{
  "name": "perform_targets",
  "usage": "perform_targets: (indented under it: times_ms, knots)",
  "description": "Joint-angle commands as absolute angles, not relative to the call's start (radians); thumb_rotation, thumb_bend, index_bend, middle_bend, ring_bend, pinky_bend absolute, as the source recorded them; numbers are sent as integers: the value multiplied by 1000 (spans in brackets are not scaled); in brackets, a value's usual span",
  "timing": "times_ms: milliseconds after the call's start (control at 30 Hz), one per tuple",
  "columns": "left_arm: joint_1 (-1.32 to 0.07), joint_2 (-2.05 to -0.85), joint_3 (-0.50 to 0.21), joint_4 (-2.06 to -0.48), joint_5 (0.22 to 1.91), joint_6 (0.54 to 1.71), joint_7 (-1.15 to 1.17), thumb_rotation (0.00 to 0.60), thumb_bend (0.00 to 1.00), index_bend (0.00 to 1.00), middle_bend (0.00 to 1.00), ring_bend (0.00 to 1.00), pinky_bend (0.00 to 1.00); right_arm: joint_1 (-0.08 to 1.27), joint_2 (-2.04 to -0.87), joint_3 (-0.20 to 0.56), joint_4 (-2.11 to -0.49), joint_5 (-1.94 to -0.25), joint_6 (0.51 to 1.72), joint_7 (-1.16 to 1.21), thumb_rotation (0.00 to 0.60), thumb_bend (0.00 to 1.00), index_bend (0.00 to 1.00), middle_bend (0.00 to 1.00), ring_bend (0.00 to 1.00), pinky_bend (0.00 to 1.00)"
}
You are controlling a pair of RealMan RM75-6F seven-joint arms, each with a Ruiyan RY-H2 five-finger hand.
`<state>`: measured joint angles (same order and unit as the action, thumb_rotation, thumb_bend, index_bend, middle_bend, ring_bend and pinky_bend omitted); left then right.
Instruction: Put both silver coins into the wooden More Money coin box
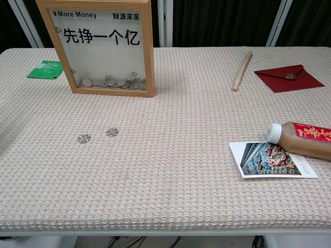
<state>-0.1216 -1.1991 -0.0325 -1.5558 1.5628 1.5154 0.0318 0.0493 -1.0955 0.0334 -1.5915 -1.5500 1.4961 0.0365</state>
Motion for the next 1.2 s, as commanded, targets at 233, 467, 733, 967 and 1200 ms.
perform_targets:
  times_ms: [233, 467, 733, 967, 1200]
  knots:
    - [-123, -1192, -30, -1562, 1575, 1518, 25, 600, 40, 118, 51, 0, 0, 46, -1089, 38, -1594, -1548, 1507, 42, 600, 176, 0, 0, 0, 0]
    - [-128, -1191, -25, -1571, 1594, 1519, 38, 600, 40, 109, 51, 0, 0, 43, -1081, 40, -1602, -1546, 1513, 49, 600, 176, 0, 0, 0, 0]
    - [-158, -1198, 7, -1587, 1657, 1480, -19, 600, 44, 106, 88, 0, 0, 46, -1068, 48, -1614, -1539, 1512, 52, 600, 176, 0, 0, 0, 0]
    - [-193, -1245, 25, -1586, 1688, 1427, -25, 600, 47, 106, 88, 0, 0, 48, -1053, 48, -1627, -1538, 1506, 52, 600, 176, 0, 0, 0, 0]
    - [-247, -1356, 19, -1549, 1707, 1368, -29, 600, 48, 117, 88, 0, 0, 48, -1050, 52, -1639, -1538, 1512, 41, 600, 176, 0, 0, 0, 0]
